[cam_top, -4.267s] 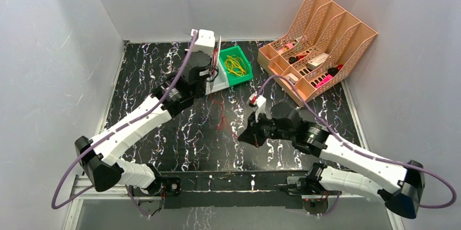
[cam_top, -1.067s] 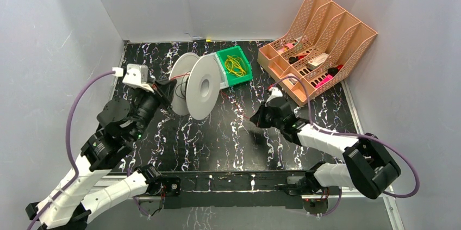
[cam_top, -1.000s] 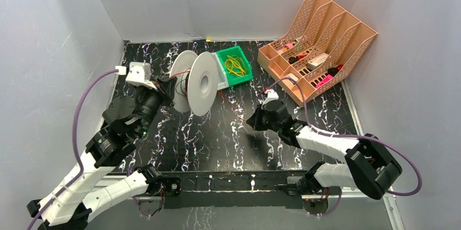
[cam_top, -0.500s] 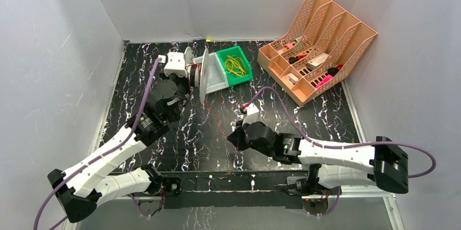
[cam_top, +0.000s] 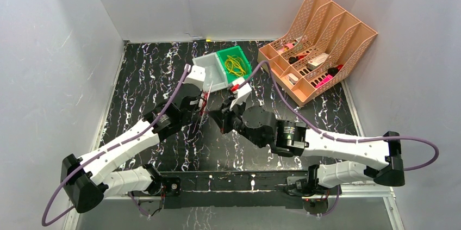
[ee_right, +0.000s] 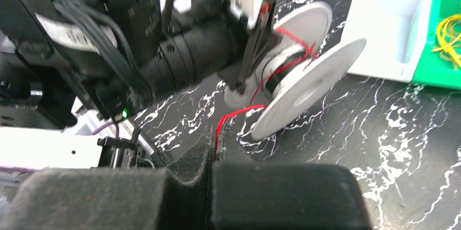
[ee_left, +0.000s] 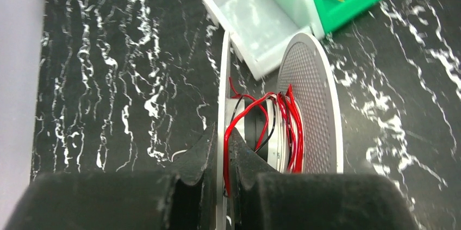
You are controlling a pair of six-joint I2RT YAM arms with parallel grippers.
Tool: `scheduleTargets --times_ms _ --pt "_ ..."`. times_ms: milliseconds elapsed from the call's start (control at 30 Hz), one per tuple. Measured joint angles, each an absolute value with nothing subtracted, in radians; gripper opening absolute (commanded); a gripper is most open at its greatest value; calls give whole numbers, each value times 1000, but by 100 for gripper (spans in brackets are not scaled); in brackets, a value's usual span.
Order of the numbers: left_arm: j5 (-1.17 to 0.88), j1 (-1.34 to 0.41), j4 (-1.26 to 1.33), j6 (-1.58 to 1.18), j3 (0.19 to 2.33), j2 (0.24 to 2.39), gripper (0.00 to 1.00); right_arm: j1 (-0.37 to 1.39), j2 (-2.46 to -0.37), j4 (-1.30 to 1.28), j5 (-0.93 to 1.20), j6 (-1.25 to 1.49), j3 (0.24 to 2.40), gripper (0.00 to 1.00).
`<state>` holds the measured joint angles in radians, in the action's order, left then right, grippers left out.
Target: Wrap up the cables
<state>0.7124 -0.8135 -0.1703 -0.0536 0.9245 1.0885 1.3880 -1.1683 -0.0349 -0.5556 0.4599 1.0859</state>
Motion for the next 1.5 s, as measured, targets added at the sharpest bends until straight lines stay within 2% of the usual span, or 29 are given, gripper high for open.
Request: scheduleTargets --times_ms 200,333,700,1167,1500 --pt "574 -813 -283 -69 923 1052 0 1327 -1203 -58 -575 381 1157 0" --pt "492 -813 -344 -56 923 1010 0 1210 -1218 -69 -527 366 1165 0" --pt "238 -813 -425 9 922 911 0 927 -1266 -129 -277 364 1156 0" --pt "-2 -813 -472 68 922 756 0 733 -1265 -99 143 446 892 0" --pt "-103 -813 -458 66 920 733 0 706 -1240 121 366 549 661 0"
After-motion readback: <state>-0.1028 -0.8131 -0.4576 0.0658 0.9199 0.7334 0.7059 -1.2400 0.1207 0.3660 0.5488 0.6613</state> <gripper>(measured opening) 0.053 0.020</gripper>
